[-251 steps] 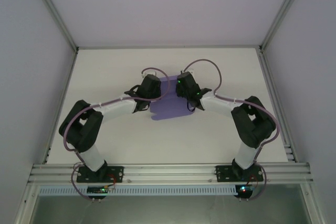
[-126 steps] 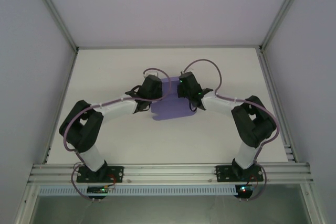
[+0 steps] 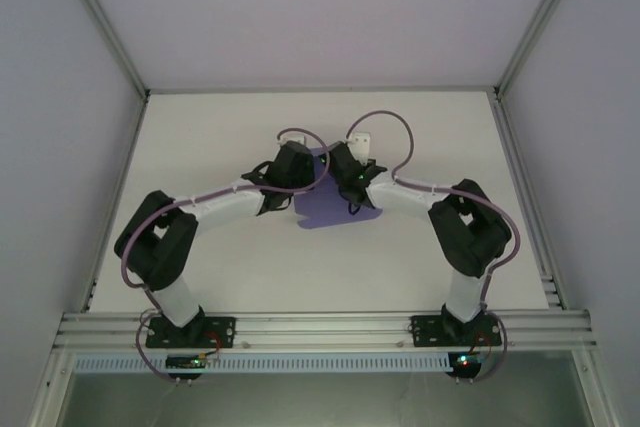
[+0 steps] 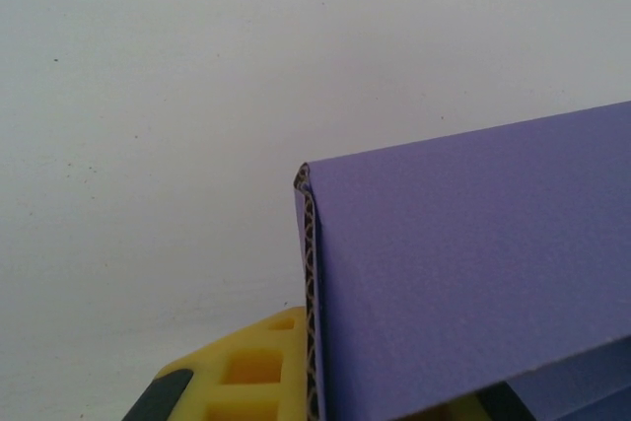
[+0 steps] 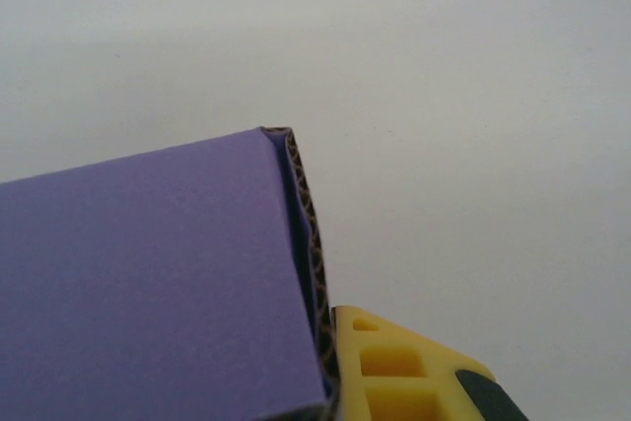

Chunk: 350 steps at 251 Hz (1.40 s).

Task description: Assemble paper box

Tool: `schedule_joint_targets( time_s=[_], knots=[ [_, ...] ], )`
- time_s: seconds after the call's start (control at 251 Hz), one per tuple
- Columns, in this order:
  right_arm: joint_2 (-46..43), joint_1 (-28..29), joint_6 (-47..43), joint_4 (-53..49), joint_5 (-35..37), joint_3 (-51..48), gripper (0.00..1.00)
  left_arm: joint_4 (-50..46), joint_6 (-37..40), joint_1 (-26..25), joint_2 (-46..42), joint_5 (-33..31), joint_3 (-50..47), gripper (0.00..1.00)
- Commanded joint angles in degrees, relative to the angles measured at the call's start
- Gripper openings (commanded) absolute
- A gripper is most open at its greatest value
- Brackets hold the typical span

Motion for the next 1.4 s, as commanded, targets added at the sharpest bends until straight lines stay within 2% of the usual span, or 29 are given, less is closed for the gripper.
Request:
schedule_joint_targets(
  time_s=[0.0,0.068,0.128,0.22,0.295,0.335,0.367,0.379,0.507,0.599,0.635,0.682,0.762,0.838,0.886,1.054,1.125,1.277,1.393],
  knots=[
    [-2.5,-5.3,-4.4,13.4,-1.4,-7.8,0.11,-4.3,-1.8,1.3,-0.2,-3.3,0.7,0.0],
    [-4.2,-6.2,-9.6,23.0,-12.4,-11.5,0.24,-4.2,-1.5,1.2,0.1,-3.1,0.7,0.0],
    [-5.4,-6.9,-11.8,27.4,-22.4,-13.2,0.32,-4.0,-1.4,1.3,0.2,-3.0,0.7,0.0],
    [-7.7,-7.3,-13.8,30.7,-36.1,-14.6,0.5,-4.1,-0.7,1.4,0.2,-2.9,0.9,0.0],
    [-10.5,-7.3,-13.9,31.8,-43.4,-15.6,0.65,-4.2,0.1,1.5,-0.2,-2.8,1.0,0.0],
    [-12.3,-7.3,-13.8,31.8,-46.5,-16.1,0.78,-4.3,1.0,1.6,-0.4,-2.7,1.1,0.0],
    [-13.9,-7.3,-13.3,32.0,-47.6,-16.7,0.96,-4.3,2.1,1.7,-0.4,-2.1,1.2,0.0],
    [-14.5,-7.2,-13.1,31.9,-47.9,-17.0,0.99,-4.3,2.5,1.8,-0.5,-1.8,1.3,0.0],
    [-22.2,-7.2,-11.7,28.5,-48.1,-19.6,0.99,-4.9,6.8,3.3,-1.0,3.5,2.1,0.0],
    [-28.9,-7.2,-11.7,23.6,-42.8,-21.9,0.99,-5.2,14.0,4.5,-2.4,8.4,2.5,0.0],
    [-31.7,-7.4,-11.9,21.4,-40.4,-22.9,0.99,-5.8,19.0,5.2,-3.0,12.8,2.9,0.0],
    [-35.3,-7.7,-12.5,17.7,-37.3,-23.9,0.99,-9.7,26.7,6.8,-3.7,23.0,4.8,0.0],
    [-40.9,-8.4,-13.4,10.0,-32.9,-25.0,0.99,-24.1,42.1,8.4,-3.4,38.1,10.9,0.0],
    [-45.5,-9.8,-12.9,1.7,-30.4,-25.3,0.99,-38.1,57.2,7.5,-3.1,44.2,15.2,0.0],
    [-48.1,-11.0,-12.5,-2.8,-30.2,-25.6,0.99,-42.9,62.4,5.9,-3.2,42.0,16.8,0.0],
    [-55.4,-16.4,-8.9,-12.6,-31.2,-28.1,0.99,-48.4,68.3,2.1,-3.4,30.4,19.1,0.0],
    [-57.4,-18.9,-8.2,-14.8,-33.1,-28.6,0.99,-49.7,68.7,0.6,-2.3,26.1,19.8,0.0],
    [-59.1,-21.9,-8.0,-16.4,-34.8,-29.0,0.99,-51.2,67.9,-2.7,2.4,21.7,20.8,0.0],
    [-58.6,-23.1,-7.9,-16.1,-35.7,-28.7,0.99,-49.8,65.9,-6.0,7.8,12.9,21.8,0.0]
  ],
)
